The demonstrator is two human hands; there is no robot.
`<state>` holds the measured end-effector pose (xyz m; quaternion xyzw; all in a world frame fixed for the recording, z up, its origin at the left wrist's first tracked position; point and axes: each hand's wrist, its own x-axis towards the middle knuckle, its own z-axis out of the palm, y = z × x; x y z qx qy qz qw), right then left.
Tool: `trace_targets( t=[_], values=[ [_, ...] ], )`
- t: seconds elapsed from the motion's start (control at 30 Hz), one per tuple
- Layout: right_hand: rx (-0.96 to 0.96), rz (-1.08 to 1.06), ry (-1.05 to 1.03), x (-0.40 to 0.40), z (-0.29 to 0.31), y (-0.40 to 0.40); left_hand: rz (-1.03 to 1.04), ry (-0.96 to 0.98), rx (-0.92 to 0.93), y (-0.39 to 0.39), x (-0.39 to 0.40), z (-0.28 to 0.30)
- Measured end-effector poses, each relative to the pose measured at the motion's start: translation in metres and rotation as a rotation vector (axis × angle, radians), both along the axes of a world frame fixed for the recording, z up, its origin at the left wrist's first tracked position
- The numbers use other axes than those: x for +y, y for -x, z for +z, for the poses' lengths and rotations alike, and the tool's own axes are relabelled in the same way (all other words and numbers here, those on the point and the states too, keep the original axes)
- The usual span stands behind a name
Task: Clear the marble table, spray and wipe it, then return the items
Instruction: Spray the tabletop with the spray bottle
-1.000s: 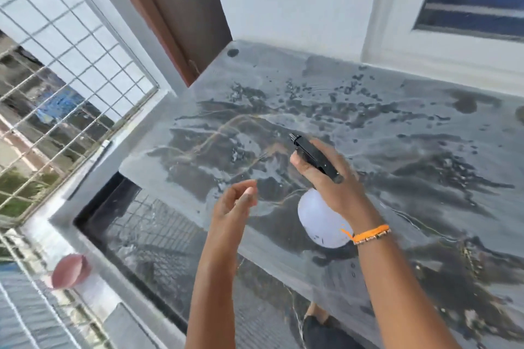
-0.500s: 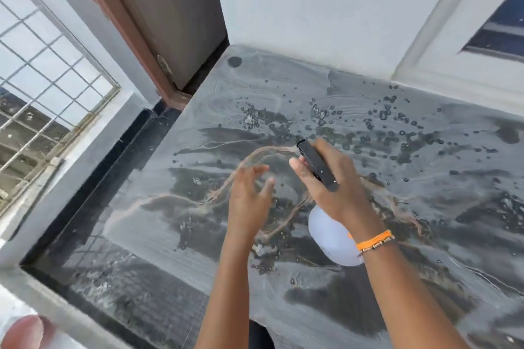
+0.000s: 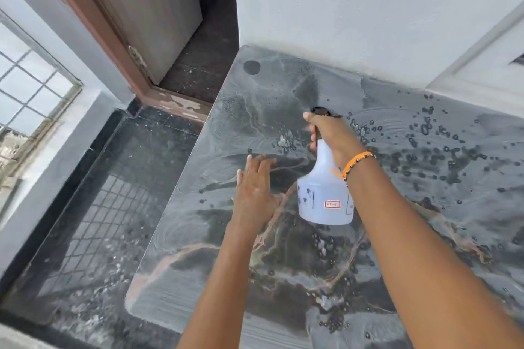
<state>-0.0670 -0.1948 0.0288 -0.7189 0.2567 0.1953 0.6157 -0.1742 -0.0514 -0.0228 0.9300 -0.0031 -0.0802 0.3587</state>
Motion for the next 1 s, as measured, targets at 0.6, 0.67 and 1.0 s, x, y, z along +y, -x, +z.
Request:
trace_targets(
  t=[0.6, 0.67, 1.0],
  values=[
    [0.074, -0.603, -0.387, -0.149, -0.009, 0.059, -0.394, -0.066, 0.052, -0.006, -0.099, -0.015],
    [0.068, -0.585, -0.457, -0.167, -0.008, 0.072, -0.424, -0.057, 0.041, 0.000, -0.116, -0.015],
    [-0.067, -0.831, -0.548, -0.285, -0.002, 0.137, -0.545, -0.092, 0.087, 0.039, -0.221, -0.002]
  ],
)
